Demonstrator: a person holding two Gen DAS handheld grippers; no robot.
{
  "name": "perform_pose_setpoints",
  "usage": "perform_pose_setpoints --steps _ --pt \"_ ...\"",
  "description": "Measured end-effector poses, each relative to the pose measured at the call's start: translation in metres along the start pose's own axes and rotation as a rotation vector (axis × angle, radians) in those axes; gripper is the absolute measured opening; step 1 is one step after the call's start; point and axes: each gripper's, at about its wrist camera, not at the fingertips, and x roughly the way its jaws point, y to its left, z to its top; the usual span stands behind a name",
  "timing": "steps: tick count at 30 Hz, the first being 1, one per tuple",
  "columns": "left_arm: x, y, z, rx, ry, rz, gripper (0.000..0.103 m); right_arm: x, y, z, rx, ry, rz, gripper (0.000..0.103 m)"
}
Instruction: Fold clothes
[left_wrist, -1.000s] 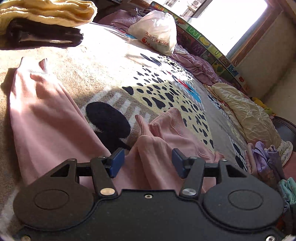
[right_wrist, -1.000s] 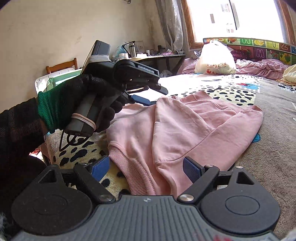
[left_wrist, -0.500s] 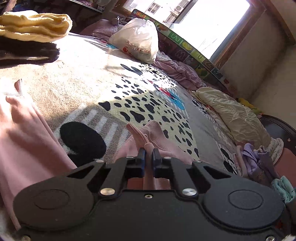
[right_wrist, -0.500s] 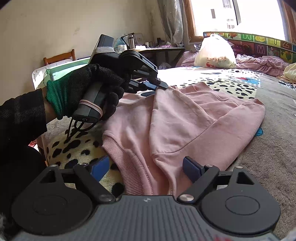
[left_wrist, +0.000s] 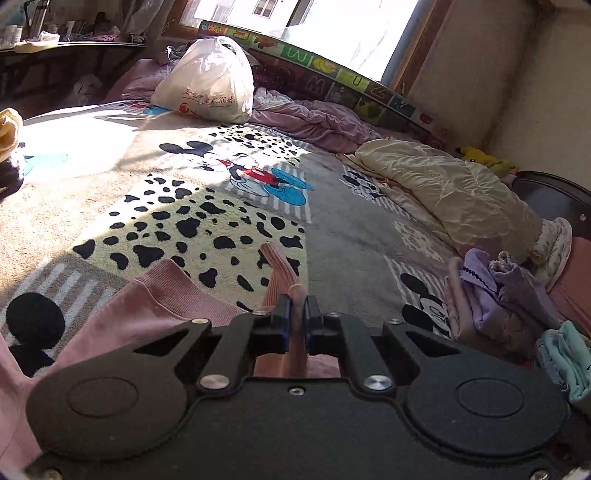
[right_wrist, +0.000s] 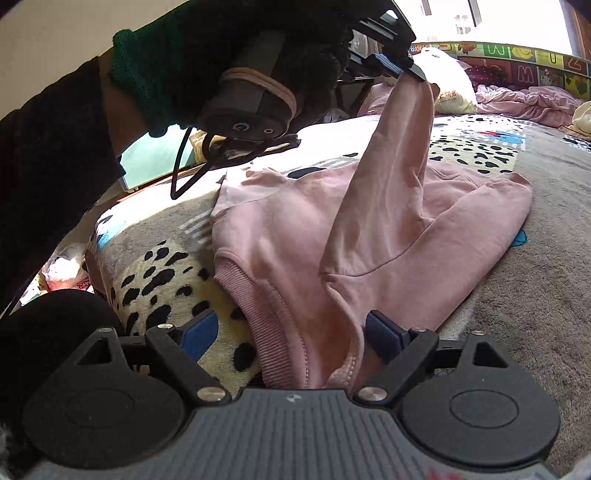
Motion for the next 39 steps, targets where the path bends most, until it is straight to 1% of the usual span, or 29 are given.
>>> perform_pose_setpoints --steps 2,6,8,13,14,15,16,17,18,19,23,24,26,27,28,30,32,33,36,39 --pt "0.021 -0.014 -0.003 0.028 0.047 0.027 0.005 0.000 0.000 0.000 -0.003 0.011 0.008 0.087" --pt "0.048 -0.032 -0.014 0.105 0.088 0.076 0.005 -0.003 -0.006 0.001 0.030 0.019 0.037 0.088" --pt "0.053 -0.039 -0.020 0.143 0.090 0.095 0.005 -0.005 -0.009 0.002 0.045 0.026 0.051 0.088" --pt "0.062 -0.061 -0.033 0.283 0.077 0.148 0.005 -0.008 -0.008 0.002 0.053 0.030 0.067 0.090" --pt "0.066 -0.064 -0.036 0.315 0.086 0.144 0.005 -0.009 -0.006 0.002 0.049 0.030 0.066 0.090" --pt "0.075 -0.066 -0.041 0.349 0.150 0.108 0.005 -0.009 -0.006 0.002 0.046 0.030 0.066 0.090" --pt "0.084 -0.067 -0.046 0.384 0.220 0.069 0.009 -0.009 -0.005 0.002 0.045 0.030 0.066 0.090" --pt "0.093 -0.069 -0.051 0.419 0.290 0.030 0.015 -0.009 -0.004 0.002 0.044 0.030 0.066 0.090" --pt "0.088 -0.067 -0.050 0.403 0.279 0.004 0.017 -0.009 -0.004 0.002 0.044 0.030 0.068 0.090" --pt "0.078 -0.064 -0.047 0.391 0.252 -0.027 0.017 -0.009 -0.003 0.002 0.044 0.030 0.069 0.090" --pt "0.025 -0.045 -0.038 0.373 0.127 -0.053 0.017 -0.013 -0.002 0.001 0.046 0.029 0.072 0.090" --pt "0.013 -0.037 -0.039 0.367 0.107 -0.053 0.017 -0.014 -0.003 0.001 0.049 0.028 0.076 0.090" --pt "-0.012 -0.023 -0.047 0.376 0.092 -0.069 0.017 -0.017 -0.003 0.000 0.057 0.026 0.086 0.090" --pt "-0.024 -0.019 -0.056 0.402 0.089 -0.084 0.016 -0.019 -0.003 -0.001 0.058 0.027 0.088 0.090" --pt "-0.035 -0.015 -0.065 0.429 0.087 -0.099 0.013 -0.020 -0.002 -0.002 0.060 0.028 0.090 0.090" --pt "-0.046 -0.010 -0.087 0.468 0.108 -0.123 0.012 -0.024 -0.001 -0.004 0.055 0.032 0.094 0.090" --pt "-0.034 -0.006 -0.111 0.479 0.161 -0.123 0.012 -0.027 -0.003 -0.005 0.059 0.034 0.099 0.090" --pt "-0.021 -0.003 -0.123 0.470 0.199 -0.115 0.012 -0.027 -0.006 -0.004 0.068 0.032 0.106 0.090" --pt "-0.016 -0.005 -0.129 0.438 0.190 -0.139 0.013 -0.032 -0.007 -0.007 0.082 0.027 0.116 0.090" --pt "-0.028 -0.001 -0.115 0.388 0.156 -0.177 0.012 -0.035 -0.004 -0.010 0.066 0.048 0.102 0.090"
